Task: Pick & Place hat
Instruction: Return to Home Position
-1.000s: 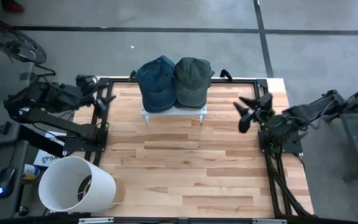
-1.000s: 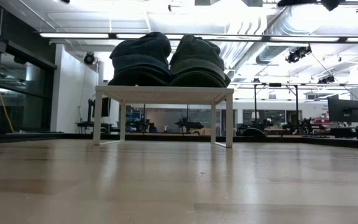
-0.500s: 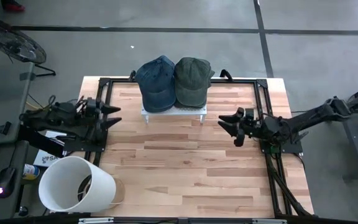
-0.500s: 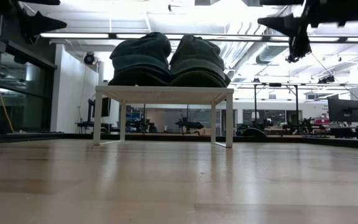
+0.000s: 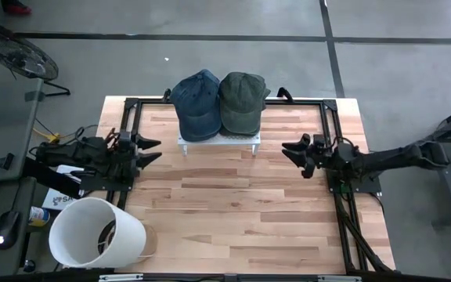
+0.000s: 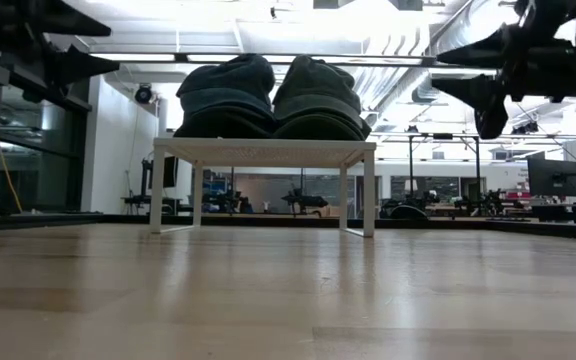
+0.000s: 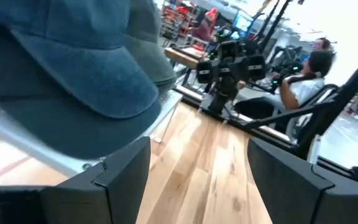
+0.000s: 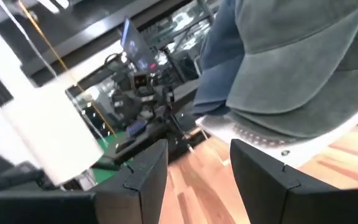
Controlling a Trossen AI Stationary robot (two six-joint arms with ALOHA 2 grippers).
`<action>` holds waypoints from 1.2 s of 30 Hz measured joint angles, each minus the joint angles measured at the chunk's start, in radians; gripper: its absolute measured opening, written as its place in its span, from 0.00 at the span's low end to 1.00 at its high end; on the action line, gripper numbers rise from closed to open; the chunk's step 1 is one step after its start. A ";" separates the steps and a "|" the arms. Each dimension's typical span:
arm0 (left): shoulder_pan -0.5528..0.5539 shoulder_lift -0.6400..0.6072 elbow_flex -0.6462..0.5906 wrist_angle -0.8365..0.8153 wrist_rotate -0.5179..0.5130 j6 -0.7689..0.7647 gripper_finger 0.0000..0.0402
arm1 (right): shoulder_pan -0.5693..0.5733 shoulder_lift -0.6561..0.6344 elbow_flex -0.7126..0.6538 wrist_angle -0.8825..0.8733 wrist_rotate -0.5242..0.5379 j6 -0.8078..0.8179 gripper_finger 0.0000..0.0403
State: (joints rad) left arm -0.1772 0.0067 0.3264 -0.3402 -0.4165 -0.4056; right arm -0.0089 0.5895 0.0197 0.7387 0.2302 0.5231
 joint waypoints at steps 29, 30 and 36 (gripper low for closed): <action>0.000 0.001 -0.248 0.240 -0.124 -0.029 0.66 | -0.108 -0.341 -0.010 -0.496 -0.114 0.020 0.42; 0.000 0.002 -0.254 0.247 -0.124 -0.029 0.66 | -0.109 -0.341 -0.010 -0.496 -0.114 0.019 0.42; 0.000 0.017 -0.256 0.243 -0.091 -0.015 0.66 | -0.108 -0.341 -0.010 -0.496 -0.114 0.019 0.42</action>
State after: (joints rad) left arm -0.1772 0.0238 0.0700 -0.0971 -0.5072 -0.4202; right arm -0.1173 0.2481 0.0093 0.2429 0.1165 0.5419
